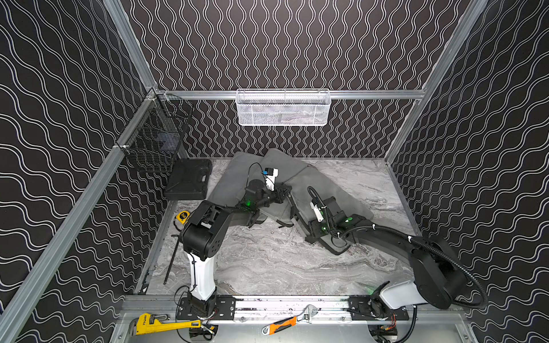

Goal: Open the zippered laptop bag and take out the laptop
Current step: Unzip the zipper on the zippered laptop bag.

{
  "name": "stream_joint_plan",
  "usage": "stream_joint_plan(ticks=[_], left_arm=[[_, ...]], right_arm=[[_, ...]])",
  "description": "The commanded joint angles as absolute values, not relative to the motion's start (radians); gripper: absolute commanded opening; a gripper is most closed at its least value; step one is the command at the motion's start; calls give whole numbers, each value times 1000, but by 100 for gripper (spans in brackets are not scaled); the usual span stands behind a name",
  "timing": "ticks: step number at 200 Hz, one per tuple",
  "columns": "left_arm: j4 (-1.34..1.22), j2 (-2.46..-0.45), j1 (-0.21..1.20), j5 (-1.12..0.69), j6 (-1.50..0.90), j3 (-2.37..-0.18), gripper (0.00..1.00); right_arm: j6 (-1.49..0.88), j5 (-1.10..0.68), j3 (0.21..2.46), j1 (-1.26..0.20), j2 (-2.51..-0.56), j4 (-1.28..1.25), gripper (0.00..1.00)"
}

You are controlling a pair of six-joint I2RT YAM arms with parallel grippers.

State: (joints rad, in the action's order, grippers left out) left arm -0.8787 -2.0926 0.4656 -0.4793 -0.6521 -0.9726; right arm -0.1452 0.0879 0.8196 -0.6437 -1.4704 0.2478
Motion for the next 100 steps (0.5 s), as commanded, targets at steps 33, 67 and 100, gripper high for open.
stream_joint_plan(ticks=[33, 67, 100], left_arm=[[-955, -2089, 463, -502, -638, -959, 0], [-963, -2081, 463, -502, -644, -948, 0], [-977, -2069, 462, -507, -652, -932, 0]], right_arm=[[-146, 28, 771, -696, -1403, 135, 68], [-151, 134, 803, -700, -1464, 188, 68], [-151, 264, 878, -717, -1560, 261, 68]])
